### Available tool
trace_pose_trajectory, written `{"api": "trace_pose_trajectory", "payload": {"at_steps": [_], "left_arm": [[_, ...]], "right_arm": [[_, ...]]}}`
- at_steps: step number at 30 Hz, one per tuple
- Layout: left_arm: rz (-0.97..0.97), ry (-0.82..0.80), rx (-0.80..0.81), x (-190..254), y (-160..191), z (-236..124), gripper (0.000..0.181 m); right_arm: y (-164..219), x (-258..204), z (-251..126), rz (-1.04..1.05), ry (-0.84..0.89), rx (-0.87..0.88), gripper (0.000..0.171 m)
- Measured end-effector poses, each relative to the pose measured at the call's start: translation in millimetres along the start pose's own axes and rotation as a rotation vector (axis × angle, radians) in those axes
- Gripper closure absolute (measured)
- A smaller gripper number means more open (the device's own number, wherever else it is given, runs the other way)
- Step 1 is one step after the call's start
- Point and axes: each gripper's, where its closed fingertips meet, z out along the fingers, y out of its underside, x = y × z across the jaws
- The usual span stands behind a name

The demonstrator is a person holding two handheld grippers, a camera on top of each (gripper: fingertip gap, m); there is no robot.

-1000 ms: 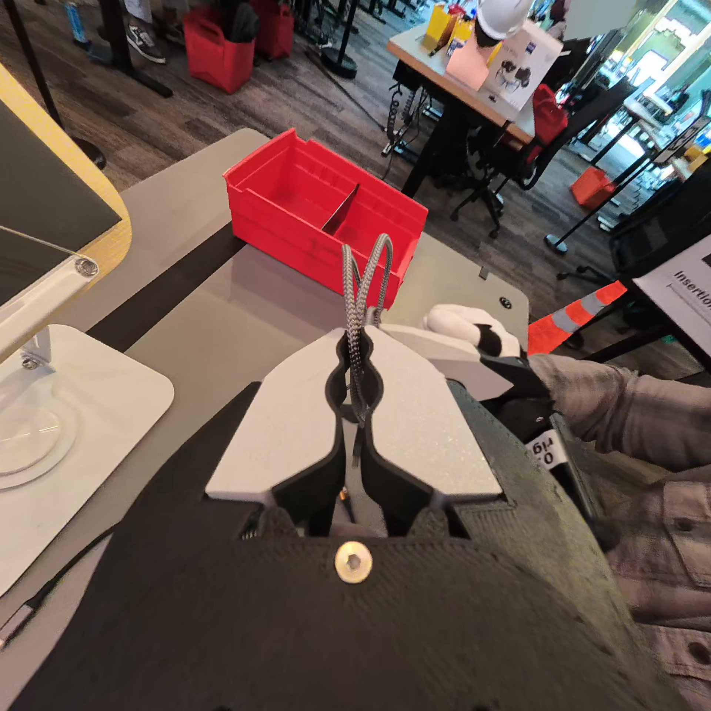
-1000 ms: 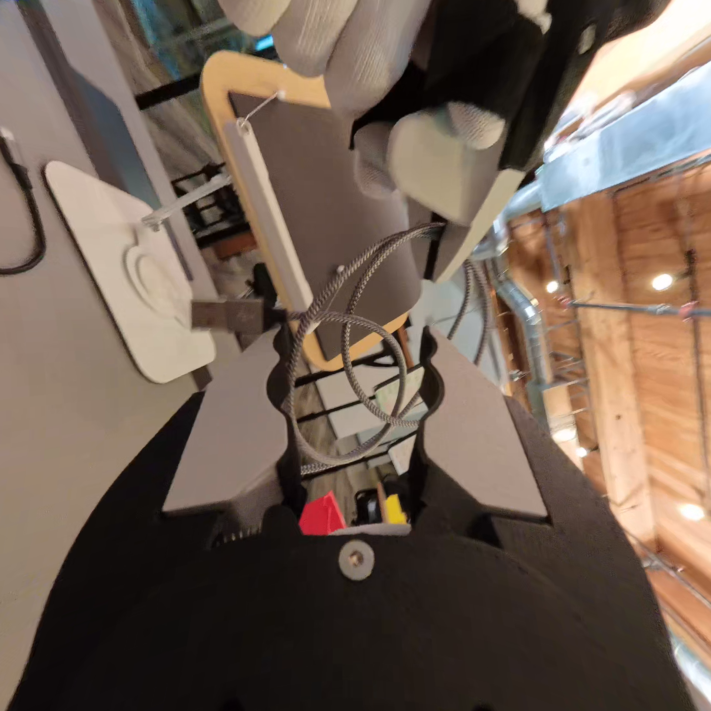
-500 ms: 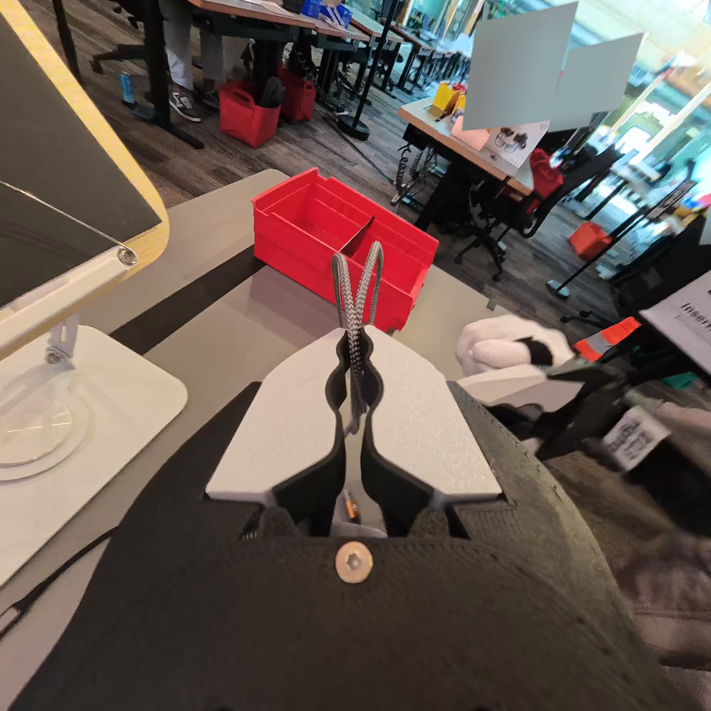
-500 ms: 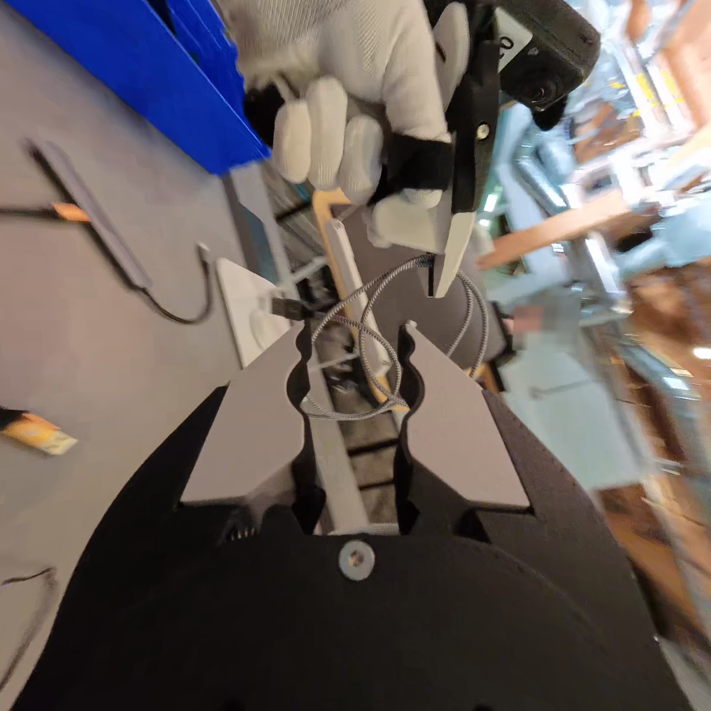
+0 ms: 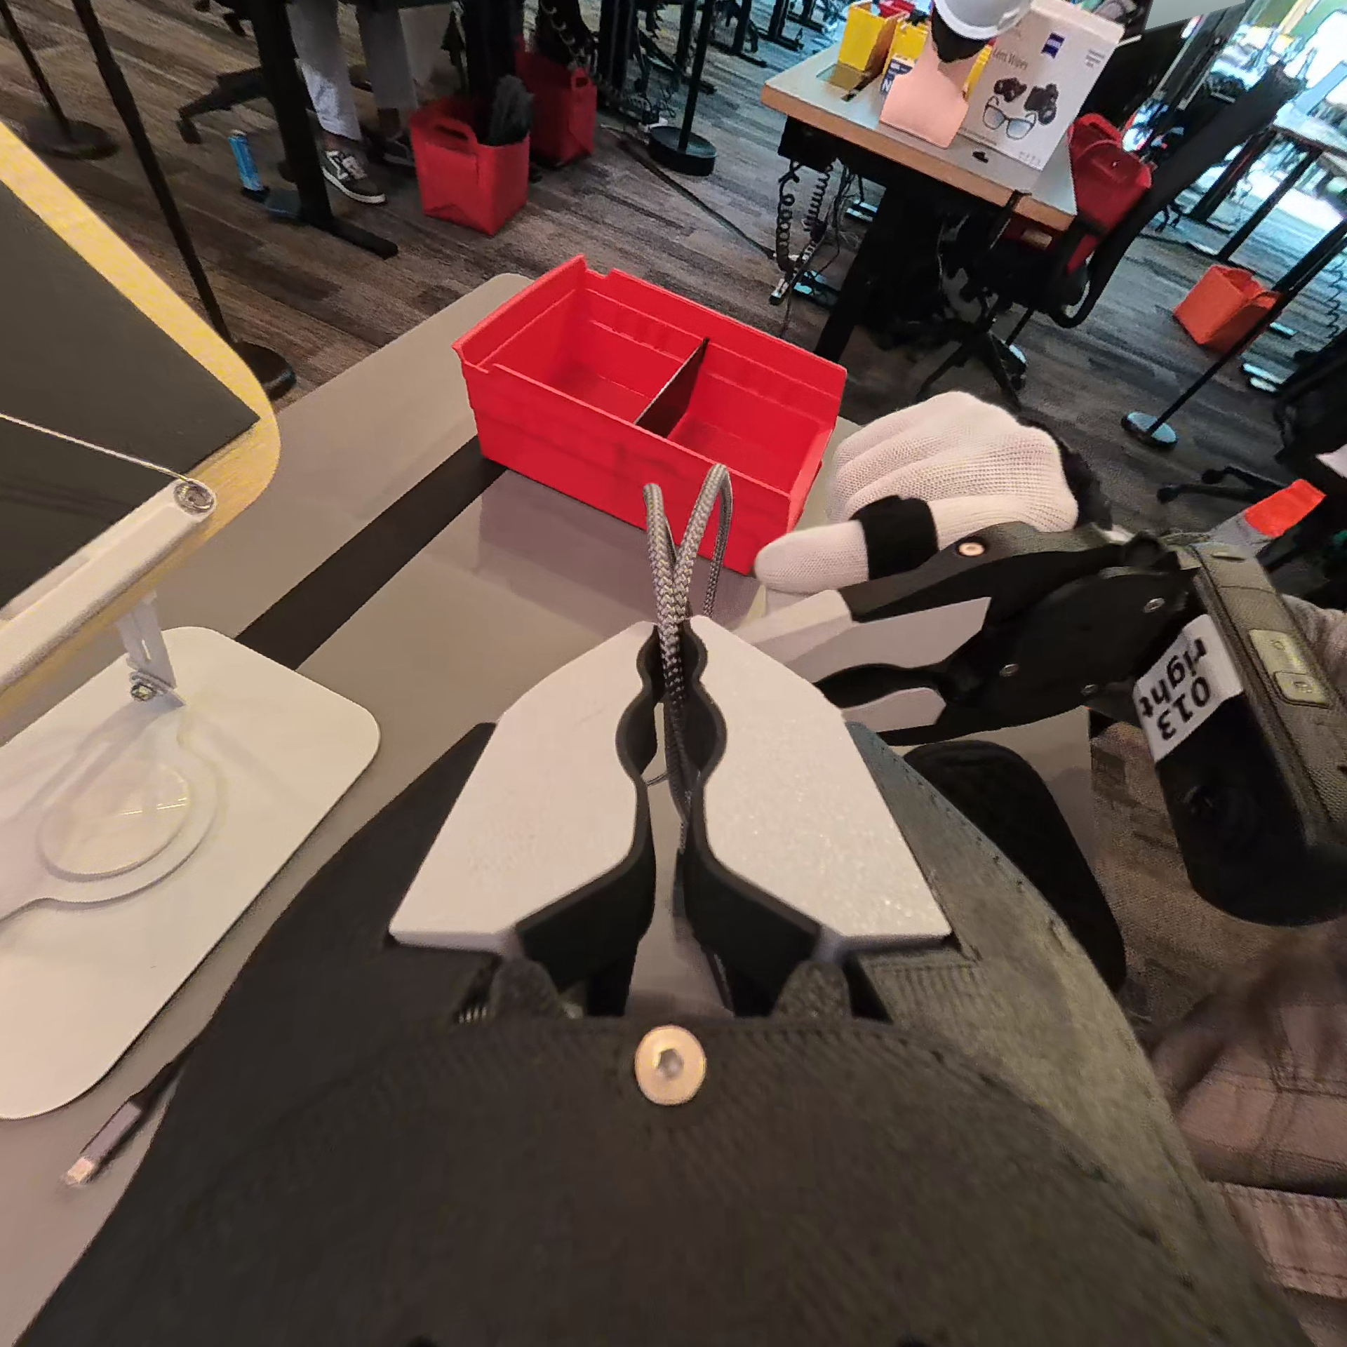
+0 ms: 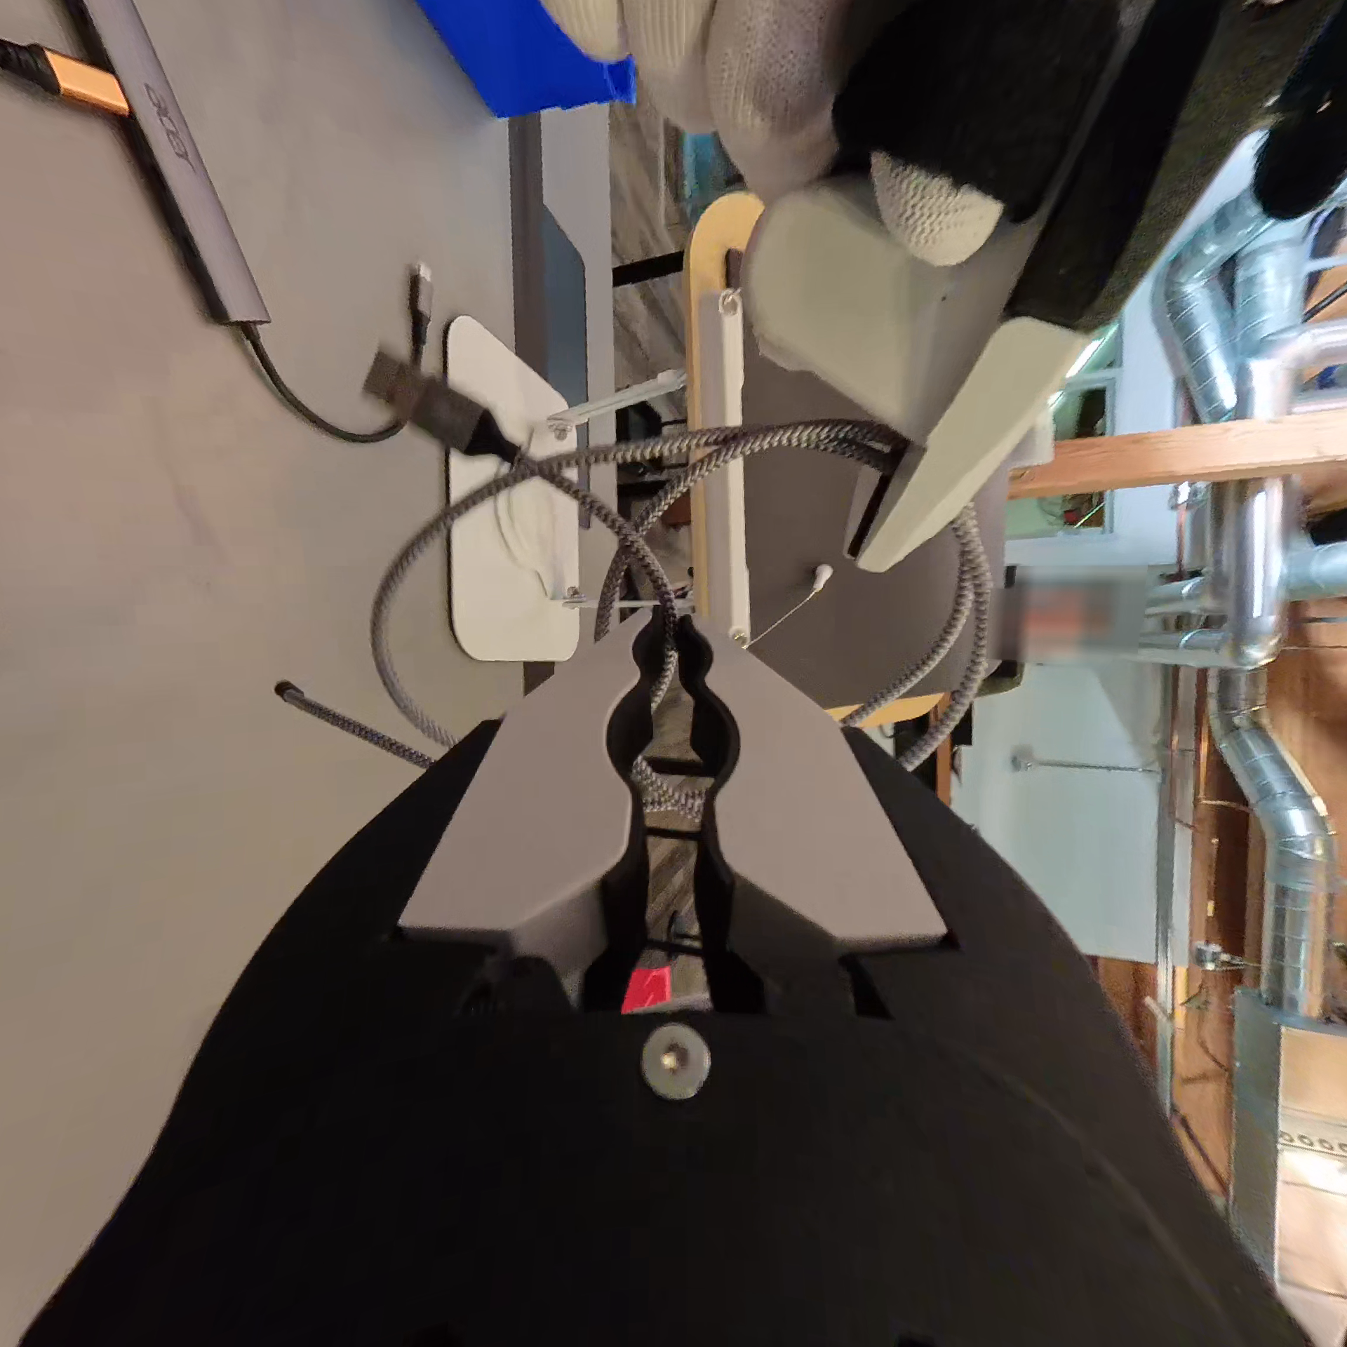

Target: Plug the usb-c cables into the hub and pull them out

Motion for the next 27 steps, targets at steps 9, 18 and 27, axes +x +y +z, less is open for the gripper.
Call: {"api": "trace_pose_trajectory", "payload": {"at_steps": [9, 18, 27], "left_arm": [[-0.073, -0.121, 0.186, -42, -15, -26, 0.179], [-0.024, -0.109, 0.218, -25, -7, -12, 0.179], [0.060, -0.160, 0.139, -30, 6, -20, 0.179]], "right_arm": [[9, 66, -44, 0.451, 0.329, 0.088, 0.171], [15, 70, -50, 0.822, 0.336, 0.155, 0.171], [2, -1, -23, 0.756, 0.134, 0.151, 0.171]]}}
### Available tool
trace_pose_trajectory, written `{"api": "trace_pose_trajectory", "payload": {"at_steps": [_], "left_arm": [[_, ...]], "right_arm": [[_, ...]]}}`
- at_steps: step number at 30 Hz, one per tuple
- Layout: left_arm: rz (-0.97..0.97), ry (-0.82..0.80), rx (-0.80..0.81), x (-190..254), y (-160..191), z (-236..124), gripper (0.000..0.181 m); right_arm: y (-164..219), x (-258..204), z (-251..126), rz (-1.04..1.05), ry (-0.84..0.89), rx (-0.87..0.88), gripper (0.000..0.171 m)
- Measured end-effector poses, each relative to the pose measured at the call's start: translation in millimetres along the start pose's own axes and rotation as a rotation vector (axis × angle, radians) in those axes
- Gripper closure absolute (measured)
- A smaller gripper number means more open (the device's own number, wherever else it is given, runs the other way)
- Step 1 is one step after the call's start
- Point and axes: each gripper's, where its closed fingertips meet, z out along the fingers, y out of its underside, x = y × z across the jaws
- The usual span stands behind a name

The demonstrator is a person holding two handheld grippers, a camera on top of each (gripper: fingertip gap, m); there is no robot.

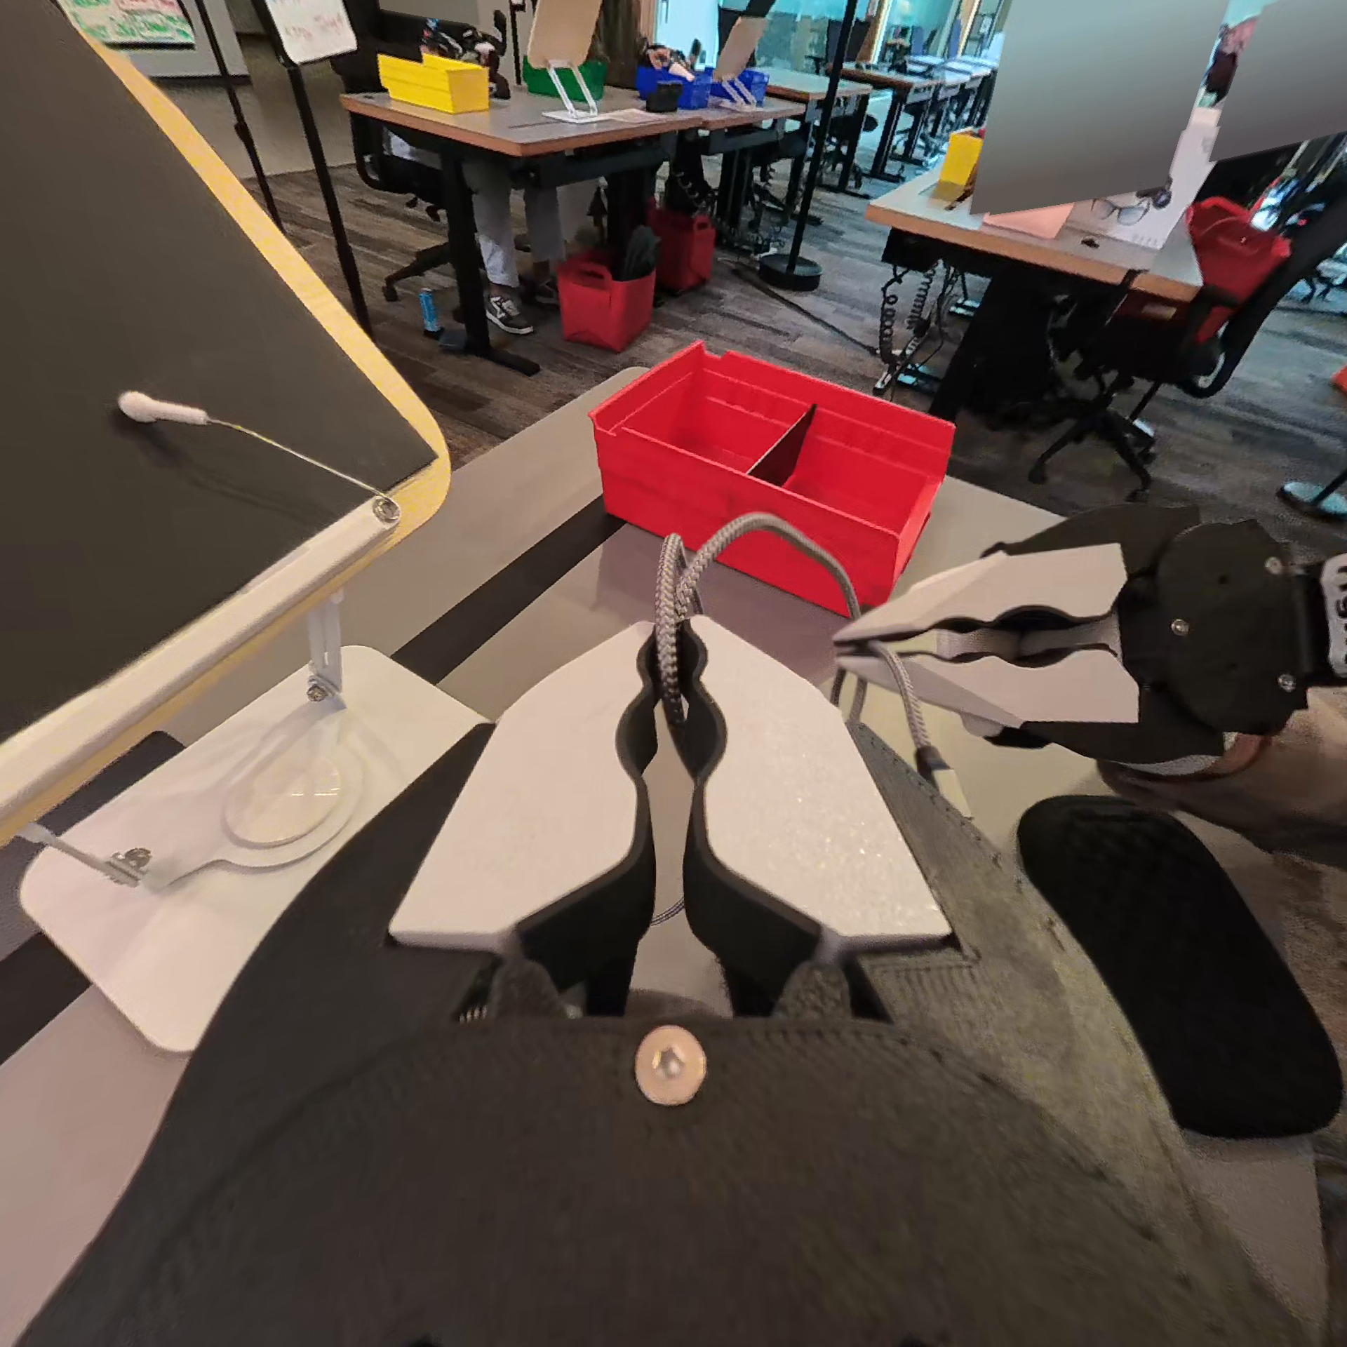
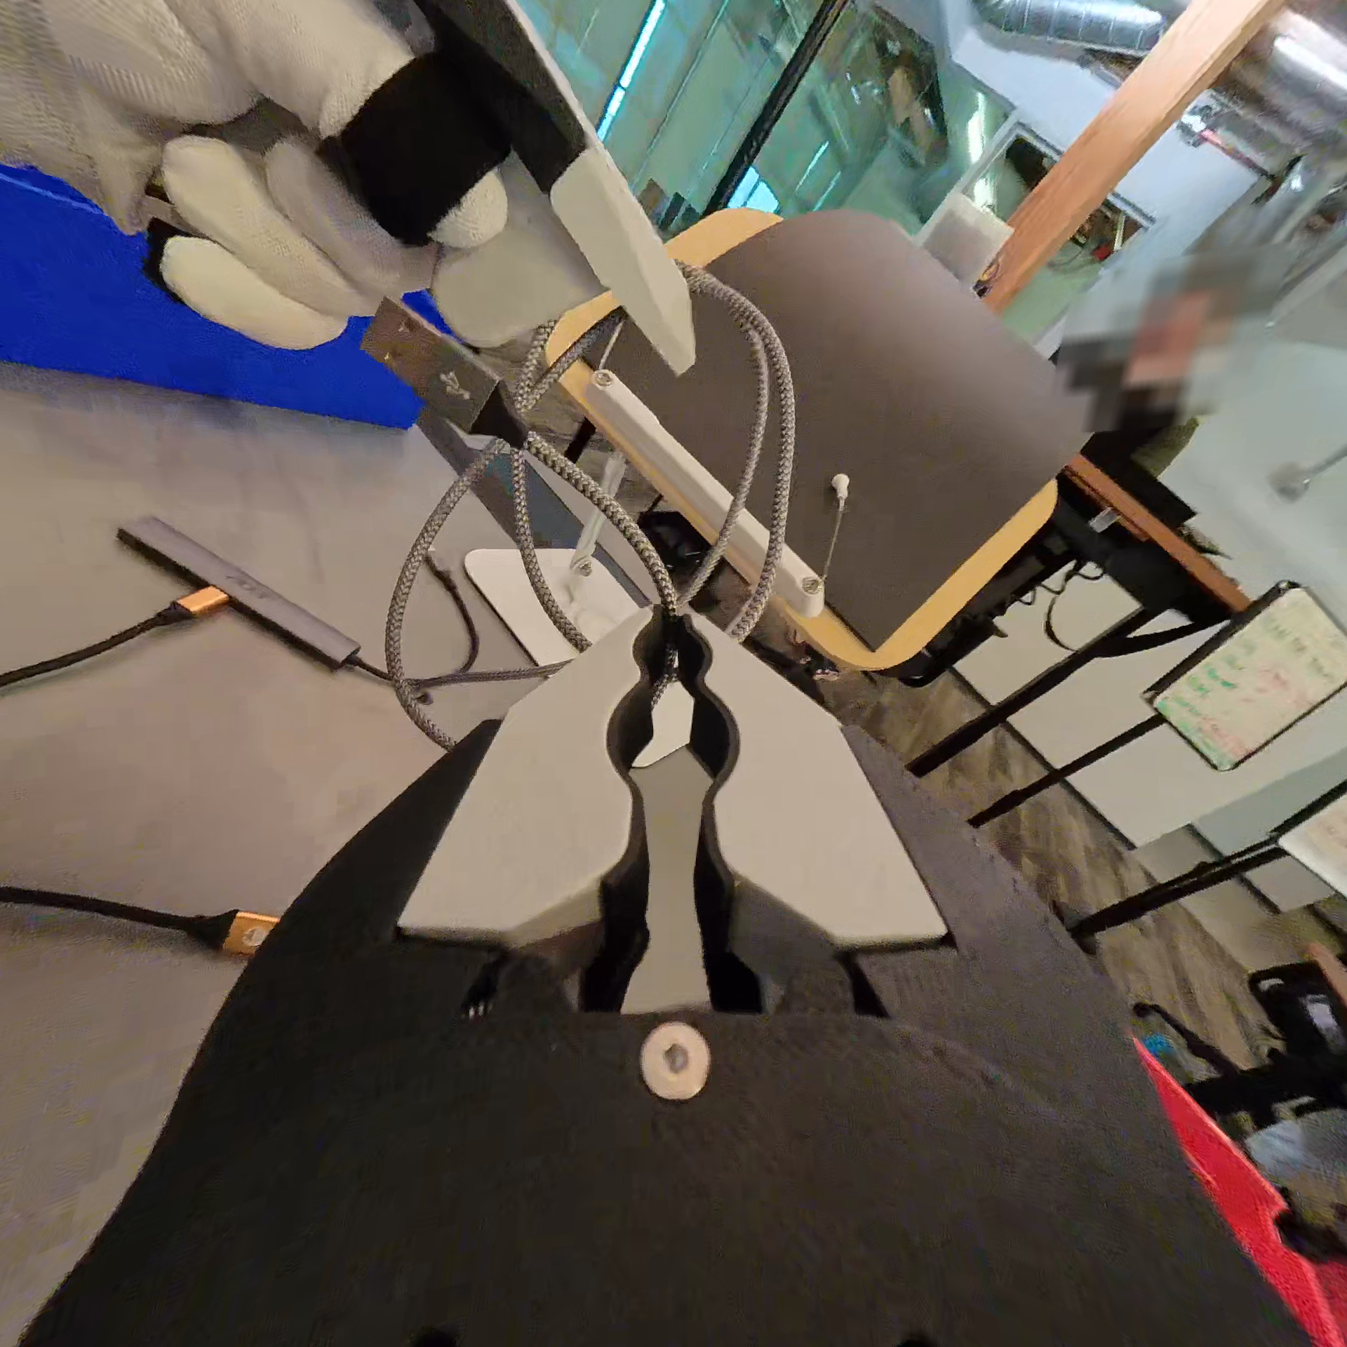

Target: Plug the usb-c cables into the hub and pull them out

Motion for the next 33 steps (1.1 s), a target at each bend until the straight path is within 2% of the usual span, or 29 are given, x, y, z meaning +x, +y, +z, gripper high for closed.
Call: {"api": "trace_pose_trajectory", "payload": {"at_steps": [2, 4, 6, 8, 13, 15, 16, 20, 21, 24, 27, 28, 33], "left_arm": [[0.053, -0.026, -0.028, -1, 1, -1, 0.179], [0.100, -0.036, -0.055, -1, 0, -2, 0.179], [0.140, -0.035, -0.087, -1, 0, -3, 0.178], [0.174, -0.040, -0.109, -2, 0, -2, 0.178], [0.236, -0.018, -0.127, 7, 2, -4, 0.179], [0.243, -0.015, -0.119, 17, 4, -2, 0.179], [0.245, -0.021, -0.125, 20, 7, 1, 0.179], [0.219, -0.018, -0.142, 31, 22, 10, 0.179], [0.206, -0.016, -0.141, 34, 26, 12, 0.179], [0.214, -0.068, -0.138, 39, 37, 15, 0.179], [0.199, -0.137, -0.099, 38, 45, 17, 0.179], [0.212, -0.168, -0.092, 36, 47, 17, 0.179], [0.233, -0.229, -0.062, 42, 52, 26, 0.179]], "right_arm": [[-1, -10, -3, -0.057, -0.022, 0.034, 0.171], [-11, -36, -11, -0.242, -0.093, 0.116, 0.171], [-12, -46, -12, -0.429, -0.071, 0.113, 0.171], [-18, -47, -16, -0.439, -0.059, 0.139, 0.171], [-13, 2, -18, -0.128, 0.021, 0.068, 0.171], [9, 8, -8, 0.049, 0.002, -0.088, 0.171], [21, 6, -3, 0.075, -0.004, -0.162, 0.171], [55, -15, 10, -0.125, 0.000, -0.398, 0.171], [61, -21, 12, -0.105, -0.019, -0.440, 0.171], [61, -31, 23, 0.240, -0.098, -0.378, 0.171], [63, -16, 33, 0.671, -0.121, -0.262, 0.171], [67, -11, 35, 0.732, -0.105, -0.249, 0.171], [75, -19, 46, 0.537, -0.082, -0.345, 0.171]]}}
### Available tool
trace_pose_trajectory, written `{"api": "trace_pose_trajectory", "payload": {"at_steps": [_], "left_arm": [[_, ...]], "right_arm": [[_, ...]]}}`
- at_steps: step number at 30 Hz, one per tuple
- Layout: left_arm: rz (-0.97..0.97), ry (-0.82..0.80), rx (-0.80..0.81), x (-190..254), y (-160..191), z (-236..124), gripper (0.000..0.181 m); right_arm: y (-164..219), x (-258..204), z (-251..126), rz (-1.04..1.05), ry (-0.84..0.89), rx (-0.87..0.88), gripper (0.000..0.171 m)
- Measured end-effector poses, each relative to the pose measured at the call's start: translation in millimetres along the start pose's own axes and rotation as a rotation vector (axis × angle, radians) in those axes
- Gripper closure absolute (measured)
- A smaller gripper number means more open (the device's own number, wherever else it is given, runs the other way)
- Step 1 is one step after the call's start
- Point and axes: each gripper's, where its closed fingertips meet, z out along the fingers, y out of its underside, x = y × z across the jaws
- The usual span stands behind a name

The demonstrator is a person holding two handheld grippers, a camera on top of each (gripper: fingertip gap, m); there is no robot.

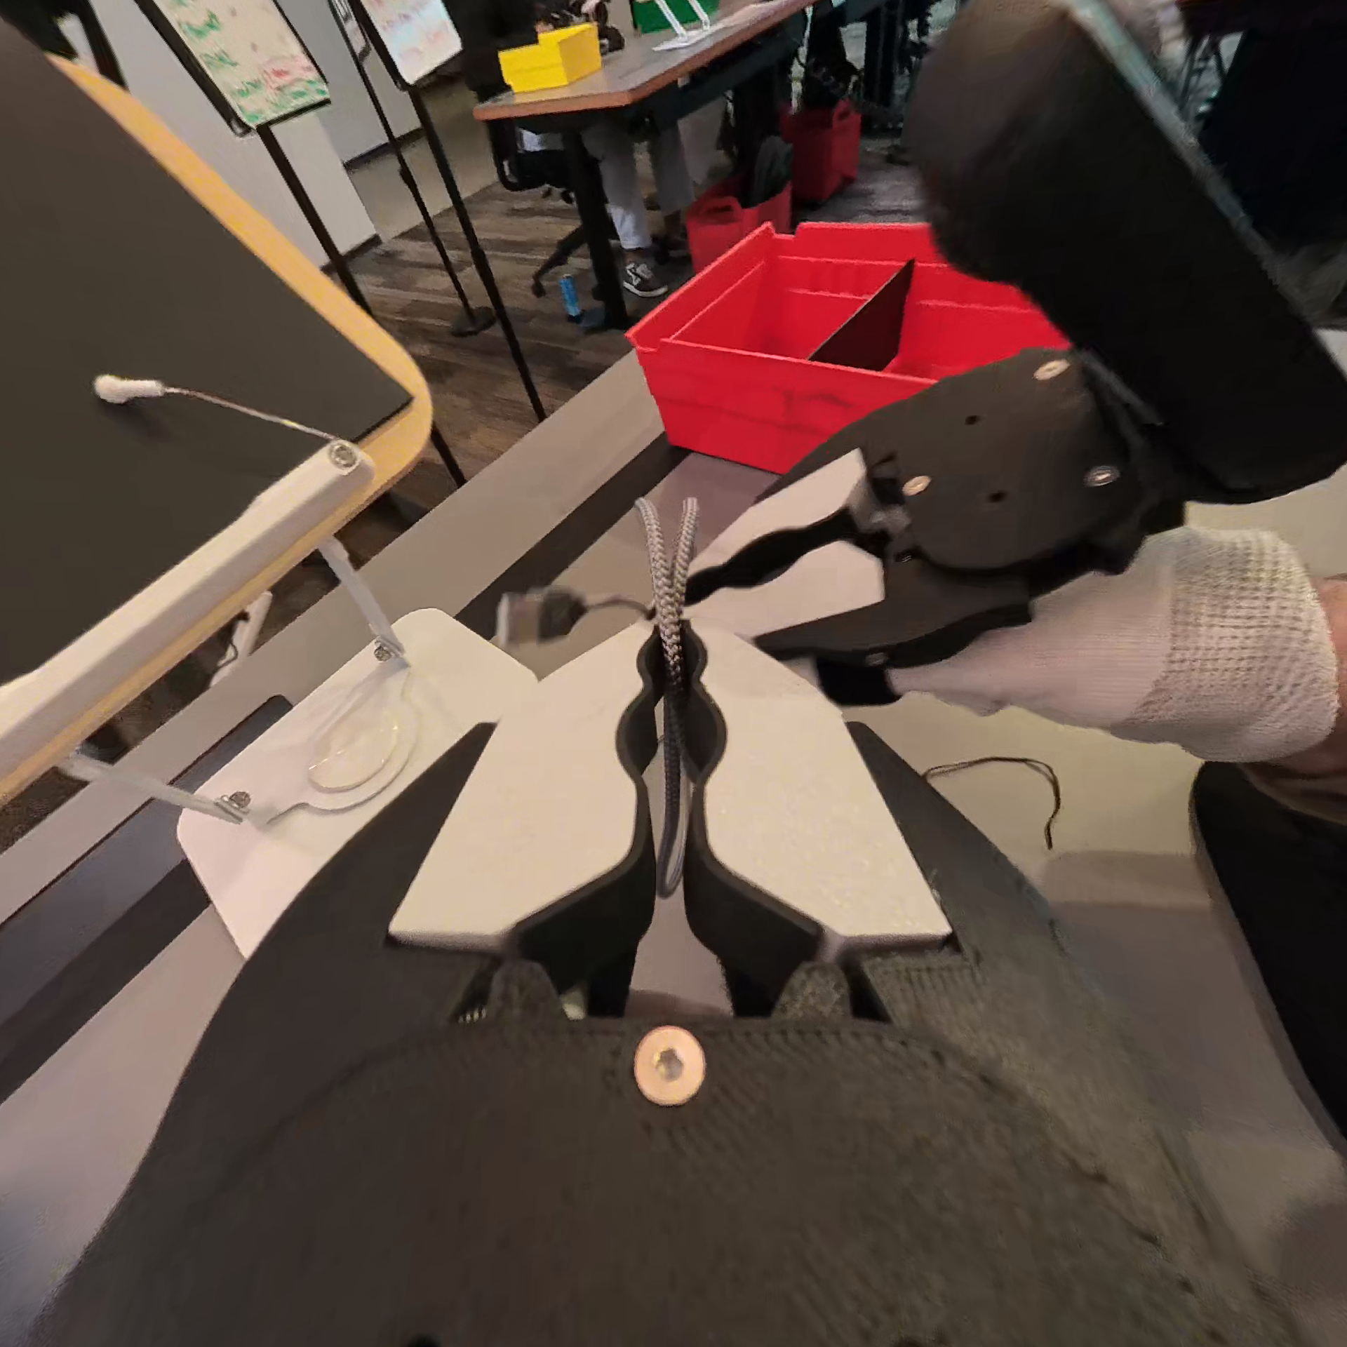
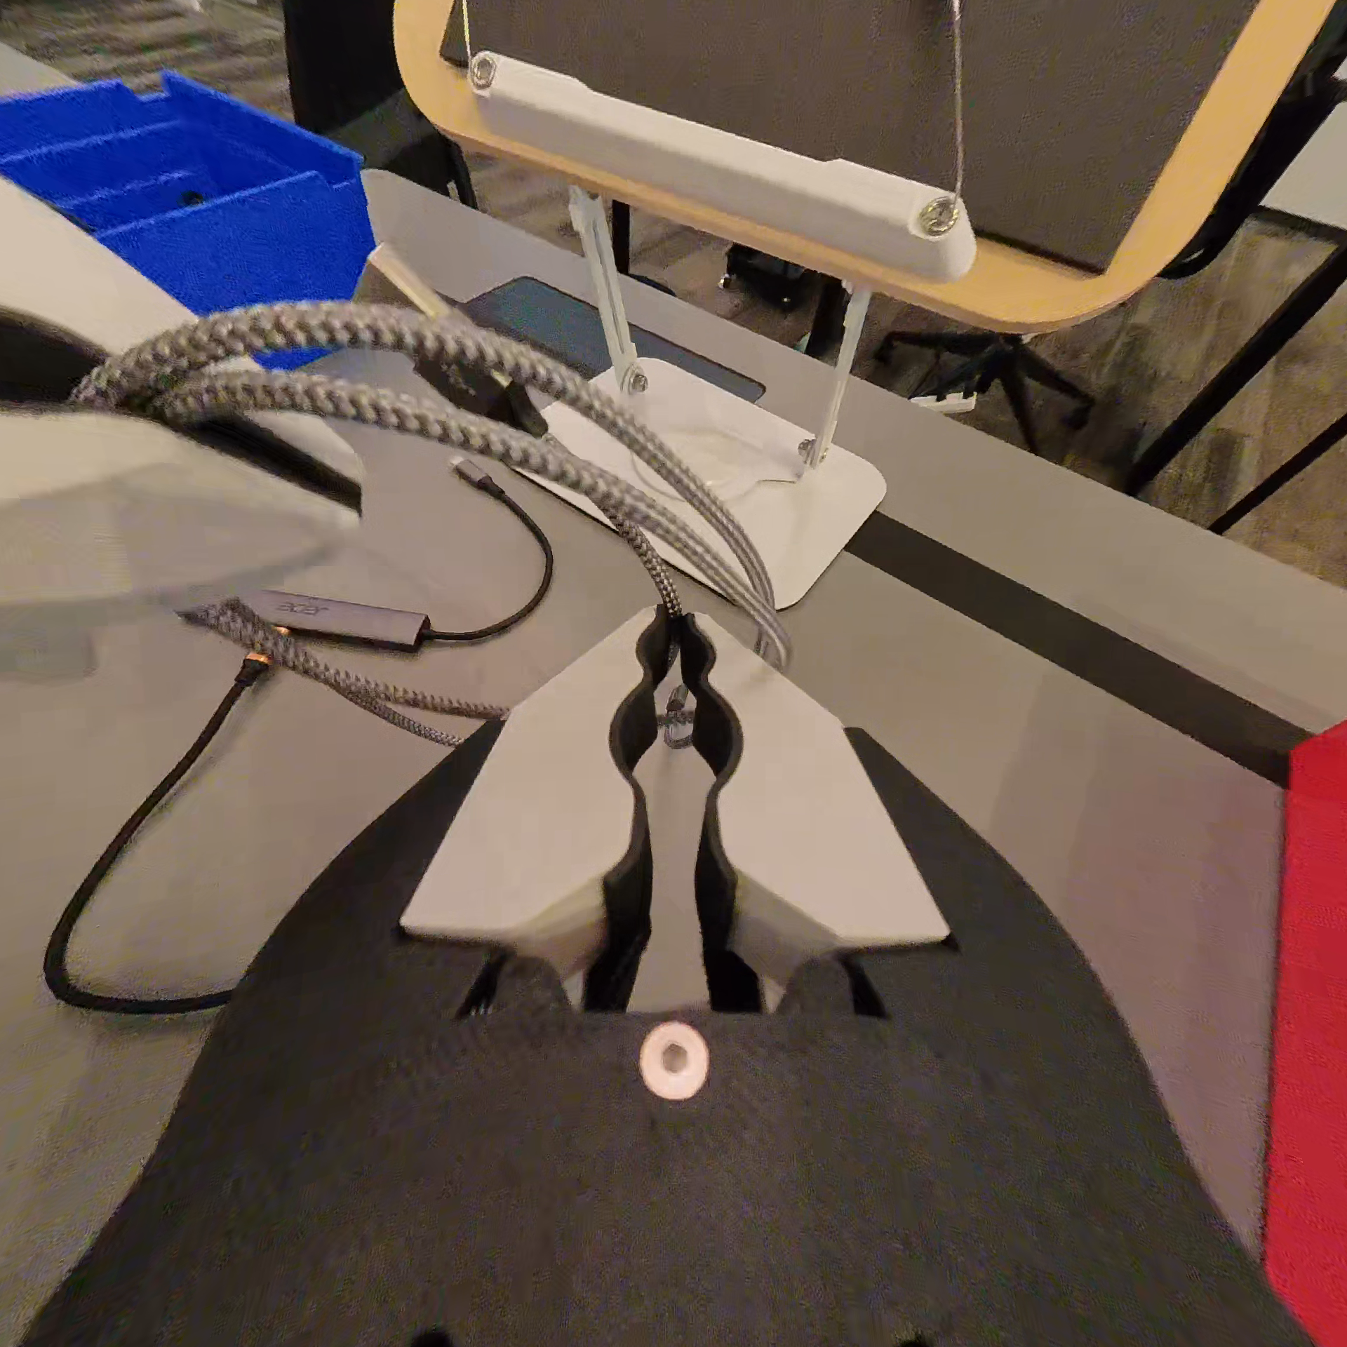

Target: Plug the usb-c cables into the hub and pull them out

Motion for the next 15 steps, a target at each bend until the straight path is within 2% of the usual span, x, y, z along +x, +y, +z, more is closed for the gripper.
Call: {"api": "trace_pose_trajectory", "payload": {"at_steps": [3, 5, 8, 15], "left_arm": [[0.044, 0.022, 0.009, 15, -4, 4, 0.179], [0.026, 0.043, -0.002, 13, -5, 5, 0.179], [-0.021, 0.079, -0.048, -2, -1, 2, 0.179], [-0.105, 0.160, -0.121, -39, -2, -5, 0.179]], "right_arm": [[7, -6, 18, -0.025, -0.023, -0.073, 0.171], [19, -24, 28, -0.017, -0.125, -0.165, 0.171], [17, -39, 19, -0.117, -0.187, -0.155, 0.143], [-15, -56, -37, -0.306, -0.251, 0.120, 0.100]]}}
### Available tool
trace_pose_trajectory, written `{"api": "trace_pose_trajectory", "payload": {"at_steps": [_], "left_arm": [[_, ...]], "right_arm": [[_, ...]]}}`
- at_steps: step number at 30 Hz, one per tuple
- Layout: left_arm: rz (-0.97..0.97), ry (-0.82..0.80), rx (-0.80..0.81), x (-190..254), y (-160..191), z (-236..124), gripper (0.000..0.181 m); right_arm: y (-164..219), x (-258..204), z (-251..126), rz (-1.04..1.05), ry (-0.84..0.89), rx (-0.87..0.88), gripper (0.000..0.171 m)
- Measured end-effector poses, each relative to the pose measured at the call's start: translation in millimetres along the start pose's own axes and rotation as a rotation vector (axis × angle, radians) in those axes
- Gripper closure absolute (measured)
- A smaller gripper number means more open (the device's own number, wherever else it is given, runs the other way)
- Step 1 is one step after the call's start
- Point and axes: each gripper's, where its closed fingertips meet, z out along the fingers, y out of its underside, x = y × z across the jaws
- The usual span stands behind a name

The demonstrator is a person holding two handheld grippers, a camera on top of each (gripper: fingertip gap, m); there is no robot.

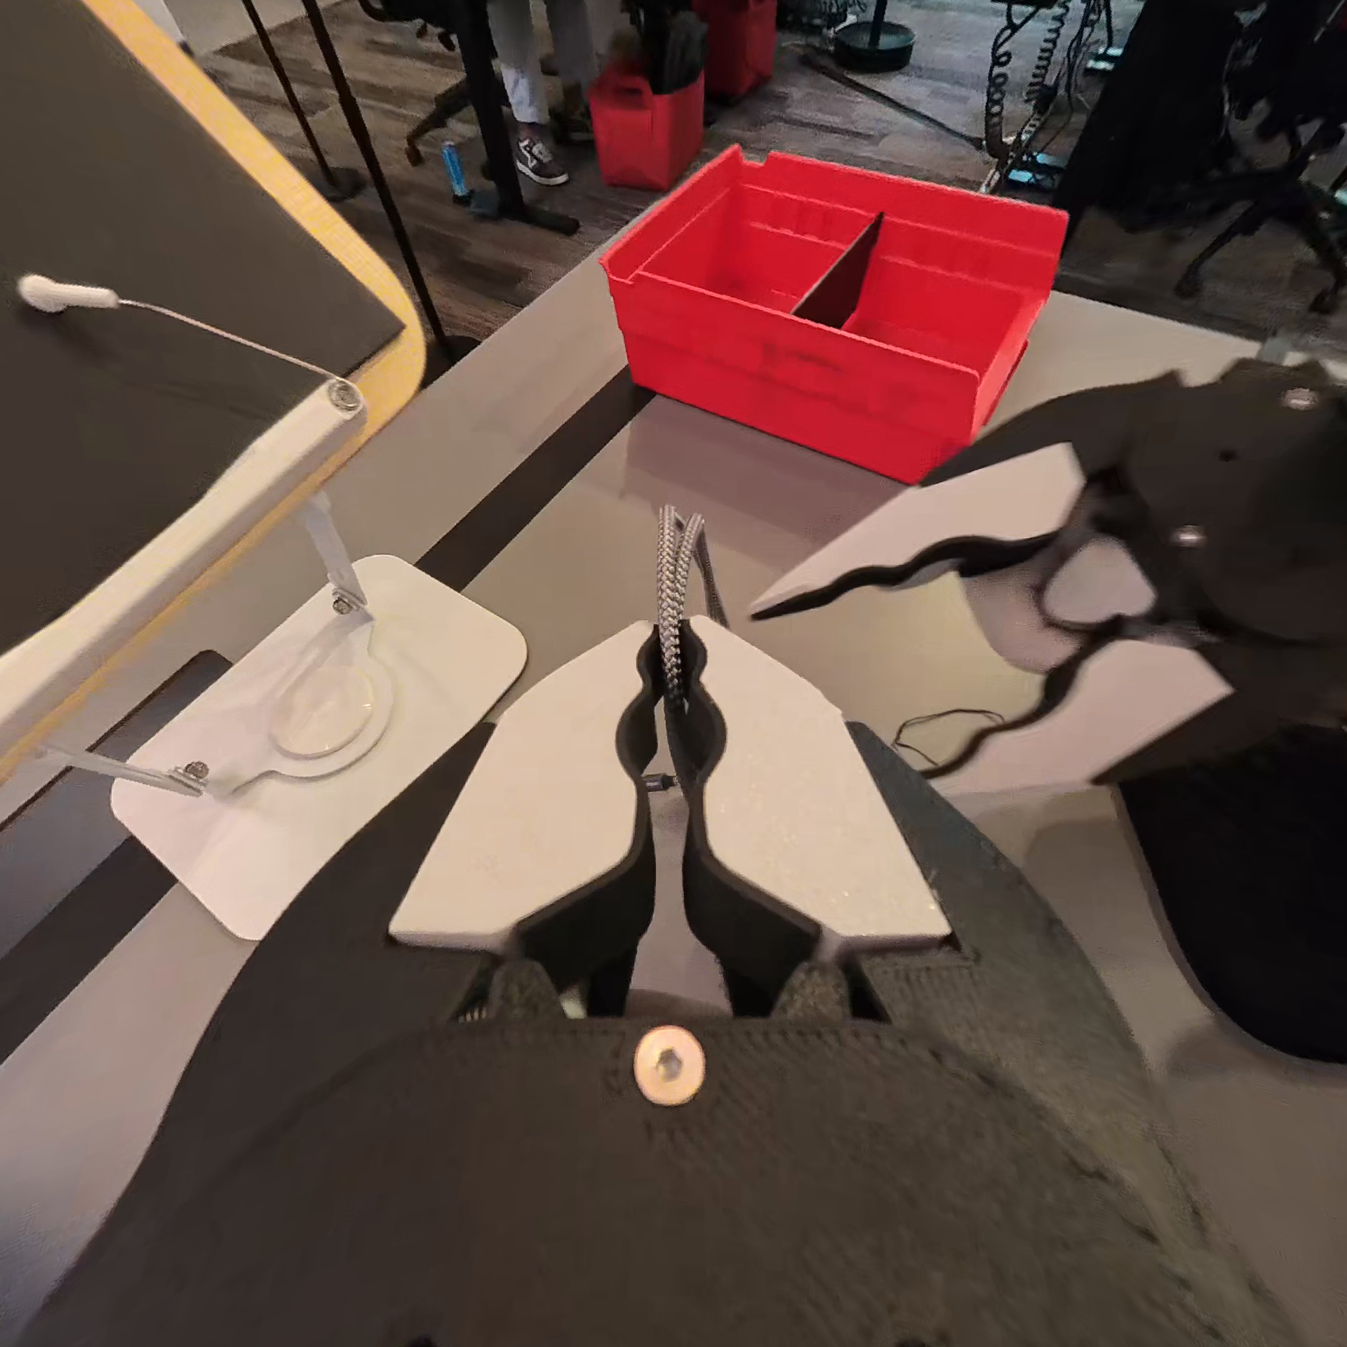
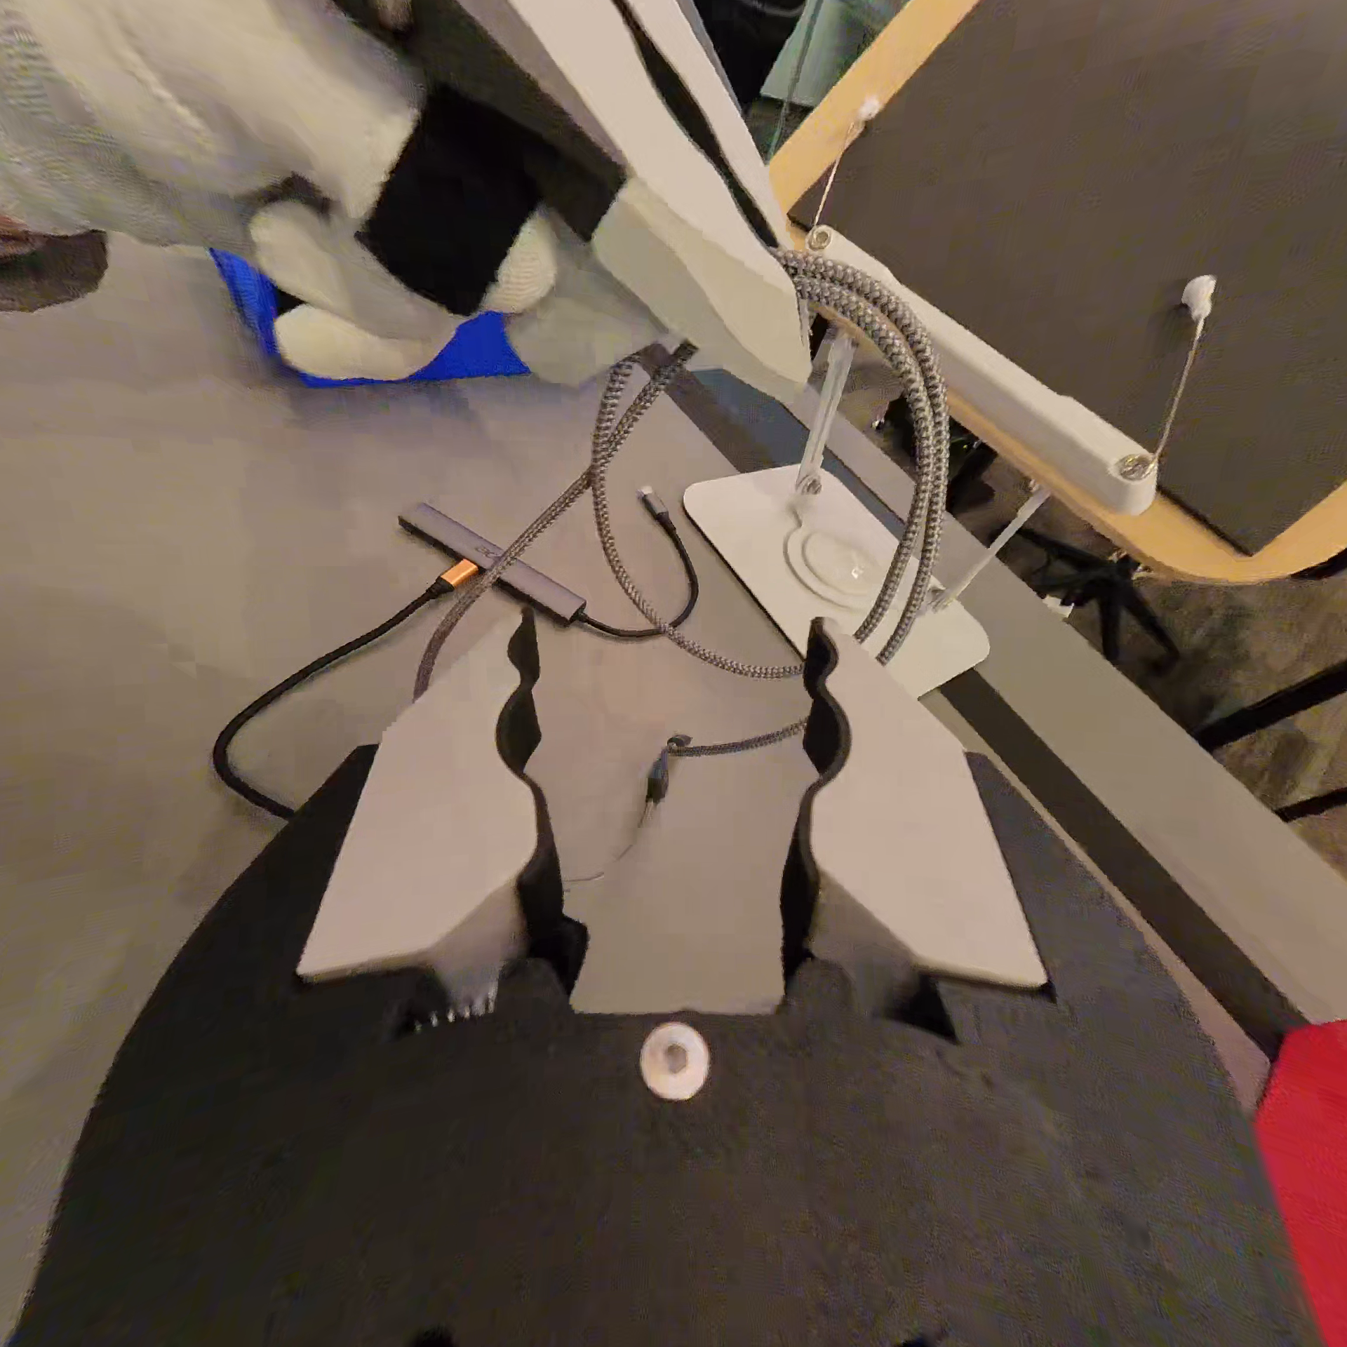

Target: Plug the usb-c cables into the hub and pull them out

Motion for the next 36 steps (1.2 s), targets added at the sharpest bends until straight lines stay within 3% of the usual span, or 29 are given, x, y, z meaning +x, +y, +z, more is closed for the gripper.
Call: {"api": "trace_pose_trajectory", "payload": {"at_steps": [4, 6, 9, 10, 14, 17, 22, 25, 27, 29, 32, 36], "left_arm": [[-0.021, 0.013, -0.009, -8, -6, -5, 0.179], [-0.002, 0.011, -0.022, -5, -8, -5, 0.179], [0.025, 0.027, -0.037, 8, -15, -1, 0.179], [0.029, 0.050, -0.041, 15, -17, 0, 0.179], [0.105, 0.103, -0.101, 30, -17, 0, 0.179], [0.150, 0.093, -0.116, 28, -19, -2, 0.179], [0.190, 0.143, -0.137, 29, -18, -5, 0.179], [0.213, 0.129, -0.129, 26, -21, -9, 0.179], [0.215, 0.135, -0.114, 24, -23, -12, 0.179], [0.202, 0.143, -0.121, 21, -22, -15, 0.179], [0.201, 0.160, -0.135, 20, -23, -18, 0.179], [0.227, 0.151, -0.139, 21, -29, -20, 0.179]], "right_arm": [[-23, 15, -30, -0.069, 0.109, 0.111, 0.039], [-32, 22, -29, -0.047, 0.138, 0.111, 0.018], [-39, 23, -11, -0.035, 0.177, 0.086, 0.014], [-41, 24, -3, -0.026, 0.178, 0.090, 0.021], [-53, 32, 2, 0.033, 0.107, 0.172, 0.096], [-56, 39, -3, -0.109, 0.145, 0.138, 0.119], [-54, 35, -11, -0.223, 0.069, 0.068, 0.127], [-52, 38, -19, -0.120, 0.012, 0.067, 0.106], [-56, 45, -31, -0.114, 0.038, 0.122, 0.134], [-51, 48, -37, -0.098, 0.039, 0.125, 0.144], [-42, 50, -34, -0.104, 0.057, 0.091, 0.137], [-34, 50, -19, -0.141, 0.098, -0.002, 0.166]]}}
